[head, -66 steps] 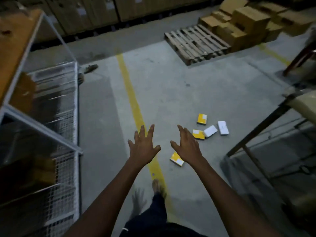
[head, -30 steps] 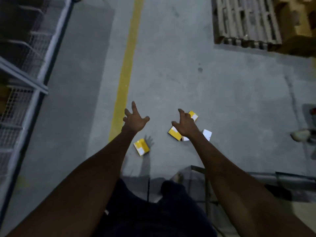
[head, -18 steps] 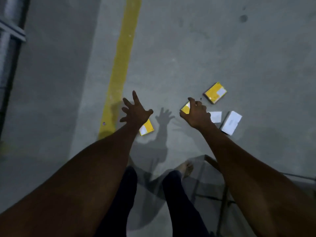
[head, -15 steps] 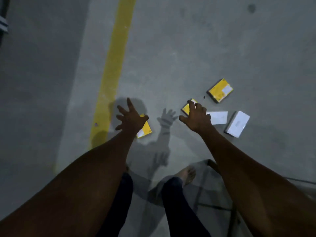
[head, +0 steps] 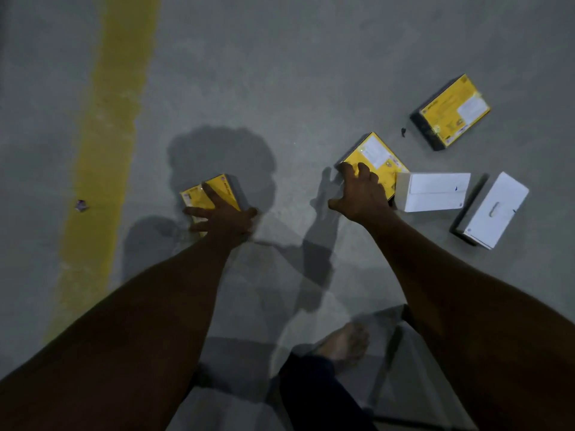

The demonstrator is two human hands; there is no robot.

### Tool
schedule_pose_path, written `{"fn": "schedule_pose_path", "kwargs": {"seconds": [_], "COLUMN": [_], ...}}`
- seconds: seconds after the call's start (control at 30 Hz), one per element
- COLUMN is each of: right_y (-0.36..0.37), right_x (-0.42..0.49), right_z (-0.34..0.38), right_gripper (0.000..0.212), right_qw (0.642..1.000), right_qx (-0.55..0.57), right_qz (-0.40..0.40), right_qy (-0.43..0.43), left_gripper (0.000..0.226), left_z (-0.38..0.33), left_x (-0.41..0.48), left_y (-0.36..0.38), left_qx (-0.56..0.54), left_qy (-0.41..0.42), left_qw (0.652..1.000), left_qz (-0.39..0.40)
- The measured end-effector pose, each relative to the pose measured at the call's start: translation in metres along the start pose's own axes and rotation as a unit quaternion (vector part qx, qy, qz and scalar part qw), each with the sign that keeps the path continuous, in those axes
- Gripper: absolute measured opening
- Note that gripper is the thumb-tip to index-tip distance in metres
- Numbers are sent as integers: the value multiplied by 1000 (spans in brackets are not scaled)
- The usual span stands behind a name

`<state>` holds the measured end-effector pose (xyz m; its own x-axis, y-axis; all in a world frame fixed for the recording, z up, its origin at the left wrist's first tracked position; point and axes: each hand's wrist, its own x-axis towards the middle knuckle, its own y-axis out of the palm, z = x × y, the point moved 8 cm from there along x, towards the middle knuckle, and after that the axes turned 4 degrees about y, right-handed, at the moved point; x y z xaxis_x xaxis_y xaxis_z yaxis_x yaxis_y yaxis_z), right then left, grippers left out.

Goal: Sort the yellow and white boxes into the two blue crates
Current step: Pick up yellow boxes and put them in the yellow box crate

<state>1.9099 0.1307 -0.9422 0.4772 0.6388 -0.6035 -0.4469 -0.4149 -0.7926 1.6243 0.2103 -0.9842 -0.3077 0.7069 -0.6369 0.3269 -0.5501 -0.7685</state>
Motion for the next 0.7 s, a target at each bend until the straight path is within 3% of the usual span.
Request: {"fn": "schedule_pose_path", "kwargs": {"seconds": [0.13,0.23,0.3,0.43,0.57,0.7], "right_y": [8,8,5,-11,-3,5], "right_x": [16,22,25,43,71,85], "right_z": [-5,-6,-6,-11,-31,-39], "right_gripper": [82,78,77,83,113,114], "right_qw": [998,996,995,990,995,995], "right_qx": [-25,-42,-46,-55,-51,-49], "right_qz": [-53,-76,-85,-125,-69,-38], "right_qy": [-14,-7,7,27,59,79], "left_gripper": [126,131,128,124,114,107], "left_z": [4,-1,-23,-83,-132,-145], "left_x": [20,10,-4,-23,-37,-36], "left_y": [19,15,22,25,29,39], "left_qx": [15,31,15,-15,-41,-101], "left_qy": [32,16,61,141,243,290], "left_qw": [999,999,998,990,969,950], "left_qz": [17,-25,13,9,23,57]}}
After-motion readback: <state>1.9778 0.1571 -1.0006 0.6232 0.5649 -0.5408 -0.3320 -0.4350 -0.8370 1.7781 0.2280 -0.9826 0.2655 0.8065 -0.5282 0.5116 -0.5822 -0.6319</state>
